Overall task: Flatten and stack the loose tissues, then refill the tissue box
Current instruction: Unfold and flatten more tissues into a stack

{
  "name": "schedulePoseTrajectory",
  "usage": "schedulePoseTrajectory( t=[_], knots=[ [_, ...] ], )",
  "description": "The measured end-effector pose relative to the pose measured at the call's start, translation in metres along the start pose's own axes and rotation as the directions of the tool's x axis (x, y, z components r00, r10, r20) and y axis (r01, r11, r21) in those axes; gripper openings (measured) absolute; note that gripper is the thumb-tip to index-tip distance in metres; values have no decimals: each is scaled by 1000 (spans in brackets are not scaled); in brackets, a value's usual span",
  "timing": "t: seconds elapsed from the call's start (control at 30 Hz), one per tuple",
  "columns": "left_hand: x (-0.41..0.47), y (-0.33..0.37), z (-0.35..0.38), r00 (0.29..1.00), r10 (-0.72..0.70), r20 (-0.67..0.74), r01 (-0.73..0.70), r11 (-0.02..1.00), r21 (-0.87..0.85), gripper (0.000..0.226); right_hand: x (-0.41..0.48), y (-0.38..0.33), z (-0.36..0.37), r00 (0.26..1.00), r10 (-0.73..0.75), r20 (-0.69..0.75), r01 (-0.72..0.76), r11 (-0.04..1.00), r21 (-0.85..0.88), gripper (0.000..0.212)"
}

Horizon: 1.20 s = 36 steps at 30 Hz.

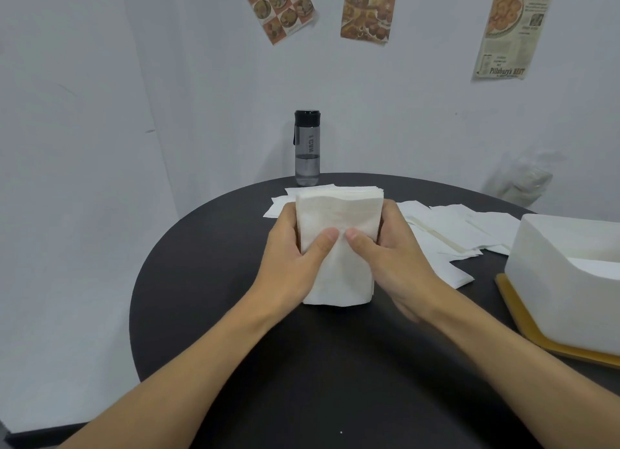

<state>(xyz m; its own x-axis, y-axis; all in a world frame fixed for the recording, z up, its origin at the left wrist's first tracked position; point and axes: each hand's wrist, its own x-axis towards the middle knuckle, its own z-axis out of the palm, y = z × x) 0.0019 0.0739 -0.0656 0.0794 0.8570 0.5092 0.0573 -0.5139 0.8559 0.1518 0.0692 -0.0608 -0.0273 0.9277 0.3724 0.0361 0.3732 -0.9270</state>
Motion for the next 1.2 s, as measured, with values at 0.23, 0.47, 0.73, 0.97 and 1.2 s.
schedulePoseTrajectory(
  t=[0.23,0.47,0.73,0.97,1.2],
  knots=[
    [25,41,-22,942,125,311,-225,924,310,28,7,-37,-42,979,-156,133,181,962,-204,71],
    [20,28,-36,990,10,143,-64,926,373,39,5,-14,-40,994,-63,85,84,957,-276,14],
    [-4,1,-30,987,-154,41,152,987,59,18,-6,11,-36,987,126,97,-123,992,-31,40],
    [-21,-14,-30,971,-226,81,209,962,176,40,-23,15,-30,978,203,40,-197,973,-123,62],
    [-20,-3,-28,989,-139,50,129,975,179,24,-24,2,-30,994,86,-60,-100,953,-285,31]
  ],
)
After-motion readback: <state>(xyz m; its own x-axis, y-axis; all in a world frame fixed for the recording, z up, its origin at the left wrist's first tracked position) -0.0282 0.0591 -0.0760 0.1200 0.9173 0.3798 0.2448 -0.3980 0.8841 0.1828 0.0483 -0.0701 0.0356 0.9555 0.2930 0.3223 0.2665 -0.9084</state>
